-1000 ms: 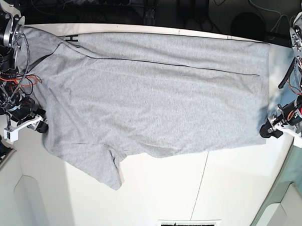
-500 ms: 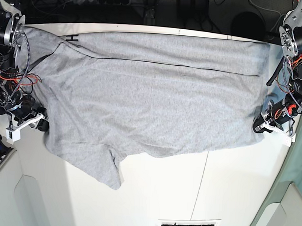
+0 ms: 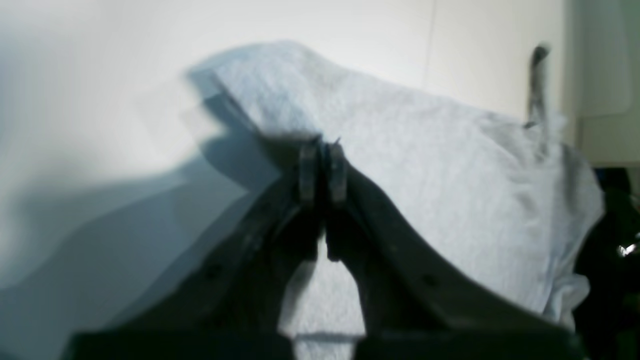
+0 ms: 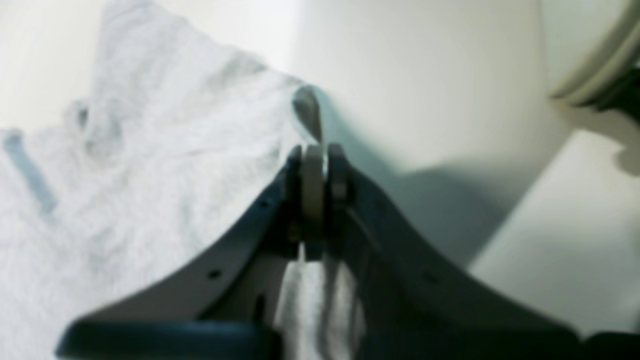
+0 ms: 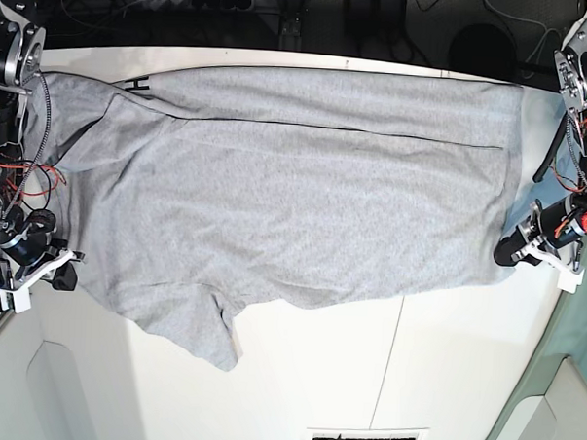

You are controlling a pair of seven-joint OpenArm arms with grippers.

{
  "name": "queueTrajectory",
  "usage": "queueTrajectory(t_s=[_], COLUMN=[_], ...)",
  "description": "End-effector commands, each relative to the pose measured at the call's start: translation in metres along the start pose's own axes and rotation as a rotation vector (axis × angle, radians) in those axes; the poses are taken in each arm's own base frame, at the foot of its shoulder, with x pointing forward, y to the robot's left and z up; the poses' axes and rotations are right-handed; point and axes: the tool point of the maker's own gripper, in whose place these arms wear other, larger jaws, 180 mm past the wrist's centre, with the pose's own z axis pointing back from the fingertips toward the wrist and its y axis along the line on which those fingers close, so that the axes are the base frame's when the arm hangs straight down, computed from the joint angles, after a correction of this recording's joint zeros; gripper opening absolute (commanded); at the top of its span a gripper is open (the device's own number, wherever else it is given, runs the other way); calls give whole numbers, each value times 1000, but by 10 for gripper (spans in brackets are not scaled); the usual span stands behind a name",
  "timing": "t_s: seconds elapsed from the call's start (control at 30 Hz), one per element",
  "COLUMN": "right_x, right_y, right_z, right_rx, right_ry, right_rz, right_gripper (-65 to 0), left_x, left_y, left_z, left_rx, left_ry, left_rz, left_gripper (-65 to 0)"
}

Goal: Layout the t-shirt on the table in an organized manner, then fold the t-shirt properly
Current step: 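Regrasp the shirt's side edge with both grippers and fold it over, then fold the sleeve side over with both grippers into a long strip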

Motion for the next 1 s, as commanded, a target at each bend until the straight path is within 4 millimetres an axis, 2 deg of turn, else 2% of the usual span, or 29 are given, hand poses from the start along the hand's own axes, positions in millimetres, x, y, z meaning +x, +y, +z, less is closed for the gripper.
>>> queueTrajectory(t_s=[0.0, 0.13, 0.37, 0.57, 0.67, 0.83, 0.87, 0.93, 0.97], right_x=[22, 6, -29, -45, -53, -59, -57, -51, -44], right_y=[-14, -26, -44, -69, -75, -71, -69, -67, -66], right_z=[11, 33, 64, 91, 98, 96, 95, 95, 95], right_rx=[-17, -26, -71, -135, -153, -147, -140, -128, -121], right_ry=[-57, -68, -67, -90, -82, -77, -90, -125, -155], right_rz=[20, 25, -19, -81, -94, -108, -126, -168, -188], right_gripper=[-650, -650, -650, -650, -650, -650, -621, -428, -351], left_x=[25, 11, -9, -16, -21, -31, -33, -35, -35], left_y=[-3, 1, 3, -9, -14, -12, -11, -11, -11], left_z=[13, 27, 38, 59, 66, 69, 69, 69, 69], left_rx=[-14, -14, -11, -32, -25, -10, -10, -11, -10], left_ry=[-48, 0, 24, 43, 61, 88, 91, 92, 93], left_rz=[-38, -68, -107, -201, -264, -289, -287, -284, -285], left_gripper=[-650, -650, -650, -650, -650, -650, -650, -650, -650])
